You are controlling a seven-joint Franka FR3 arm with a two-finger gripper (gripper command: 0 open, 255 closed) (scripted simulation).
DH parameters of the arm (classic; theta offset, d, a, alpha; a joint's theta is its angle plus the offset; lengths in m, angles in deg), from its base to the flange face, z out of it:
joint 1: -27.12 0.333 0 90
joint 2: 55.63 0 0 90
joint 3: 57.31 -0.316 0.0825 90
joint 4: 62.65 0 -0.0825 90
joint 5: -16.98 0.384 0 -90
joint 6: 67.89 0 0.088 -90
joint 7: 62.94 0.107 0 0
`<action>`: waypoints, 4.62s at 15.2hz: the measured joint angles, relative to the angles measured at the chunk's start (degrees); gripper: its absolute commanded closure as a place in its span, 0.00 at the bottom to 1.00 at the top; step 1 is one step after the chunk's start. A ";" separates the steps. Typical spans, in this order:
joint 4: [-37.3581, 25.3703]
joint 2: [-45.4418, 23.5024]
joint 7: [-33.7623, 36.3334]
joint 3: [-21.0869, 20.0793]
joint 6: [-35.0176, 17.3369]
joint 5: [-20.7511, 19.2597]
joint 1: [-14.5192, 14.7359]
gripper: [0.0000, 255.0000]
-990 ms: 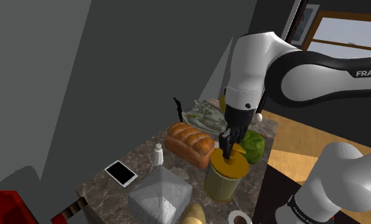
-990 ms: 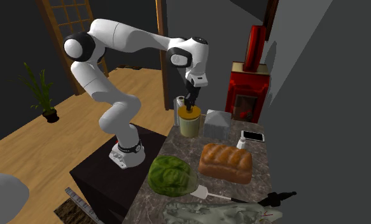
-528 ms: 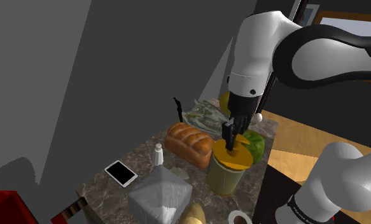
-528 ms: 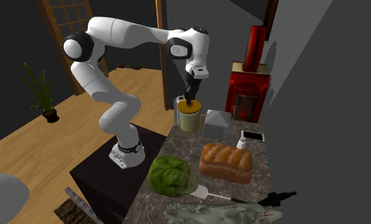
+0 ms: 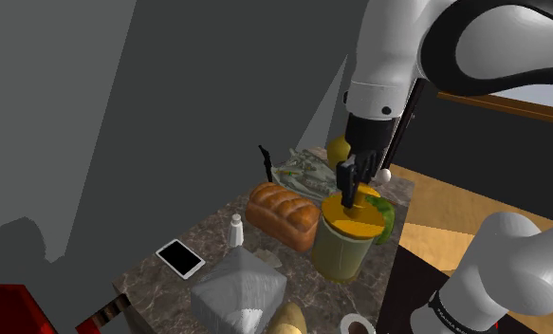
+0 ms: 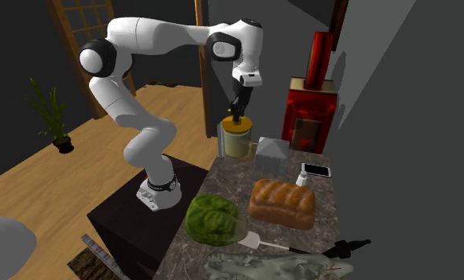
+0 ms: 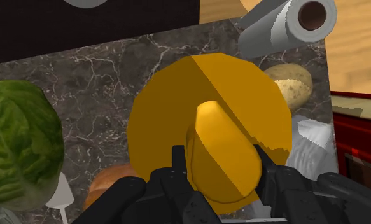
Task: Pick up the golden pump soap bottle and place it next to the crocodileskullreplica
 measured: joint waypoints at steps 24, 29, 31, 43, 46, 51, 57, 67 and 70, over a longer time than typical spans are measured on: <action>-20.22 -4.40 0.37 3.17 16.16 -2.68 -1.38 1.00; -18.25 -2.09 -6.57 8.95 17.53 -5.97 -2.56 1.00; -17.32 -1.24 -9.63 11.45 17.77 -7.58 -3.10 1.00; -17.43 -1.31 -27.35 25.76 18.36 -17.84 -6.58 1.00; -17.93 -2.48 -31.49 29.14 17.46 -20.10 -7.35 1.00; -21.53 -6.17 -39.18 35.33 16.68 -23.55 -8.66 1.00; -28.30 -12.93 -48.43 42.77 15.64 -25.75 -9.85 1.00; -34.23 -21.97 -59.43 51.64 11.68 -25.43 -11.71 1.00; -31.15 -21.15 -59.02 51.62 9.35 -25.76 -11.82 1.00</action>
